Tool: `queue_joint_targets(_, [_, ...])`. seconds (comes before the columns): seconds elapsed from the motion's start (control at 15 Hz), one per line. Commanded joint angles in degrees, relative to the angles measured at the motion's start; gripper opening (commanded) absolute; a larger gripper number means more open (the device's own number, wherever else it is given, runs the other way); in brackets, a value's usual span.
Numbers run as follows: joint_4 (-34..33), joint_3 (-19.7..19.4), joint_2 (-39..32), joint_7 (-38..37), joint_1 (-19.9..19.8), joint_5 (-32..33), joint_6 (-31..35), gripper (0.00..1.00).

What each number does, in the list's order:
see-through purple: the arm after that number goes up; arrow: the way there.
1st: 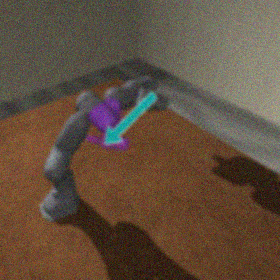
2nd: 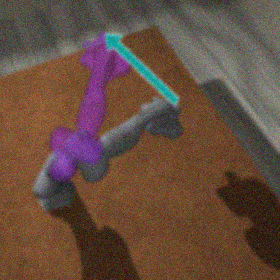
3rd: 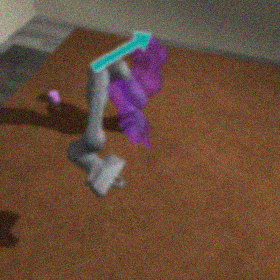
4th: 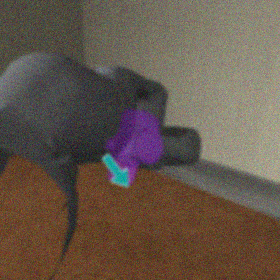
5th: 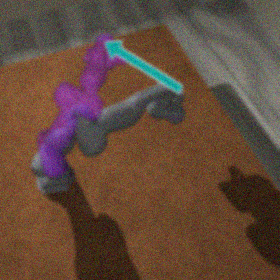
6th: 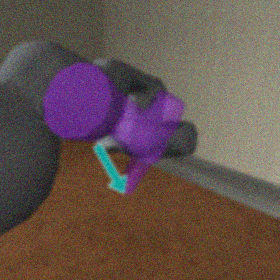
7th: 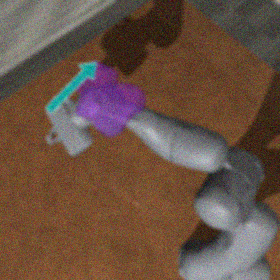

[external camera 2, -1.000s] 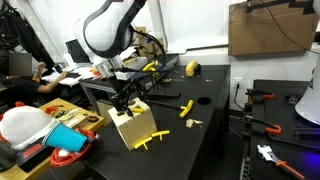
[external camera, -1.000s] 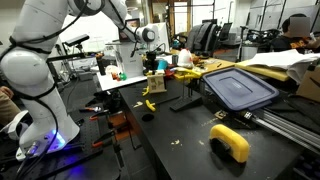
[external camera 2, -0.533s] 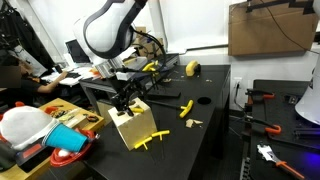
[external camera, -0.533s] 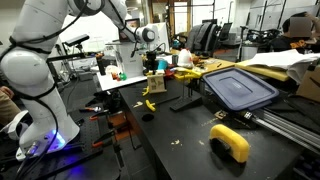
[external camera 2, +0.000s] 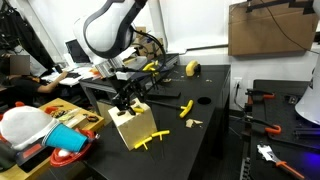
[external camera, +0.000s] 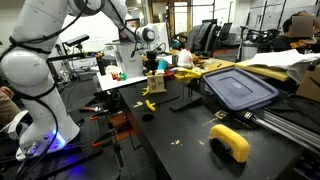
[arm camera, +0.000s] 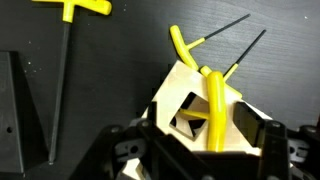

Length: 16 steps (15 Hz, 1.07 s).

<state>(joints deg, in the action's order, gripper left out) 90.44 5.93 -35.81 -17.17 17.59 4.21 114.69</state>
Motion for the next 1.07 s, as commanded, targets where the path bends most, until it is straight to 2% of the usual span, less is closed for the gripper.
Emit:
queue_joint_targets(0.0, [-0.85, -0.84, -0.08, -0.83, 0.72, 1.06, -1.35, 0.46])
queue_joint_targets(0.4, [-1.01, -0.81, -0.28, -0.64, 0.62, 0.84, -1.05, 0.02])
queue_joint_targets(0.47, [-1.01, -0.84, -0.25, -0.63, 0.58, 0.86, -1.07, 0.01])
queue_joint_targets(0.53, [-0.97, -0.91, -0.20, -0.70, 0.54, 0.87, -1.10, 0.05])
queue_joint_targets(1.0, [0.98, -0.77, 2.25, -1.68, 0.21, -0.12, -1.36, 0.05])
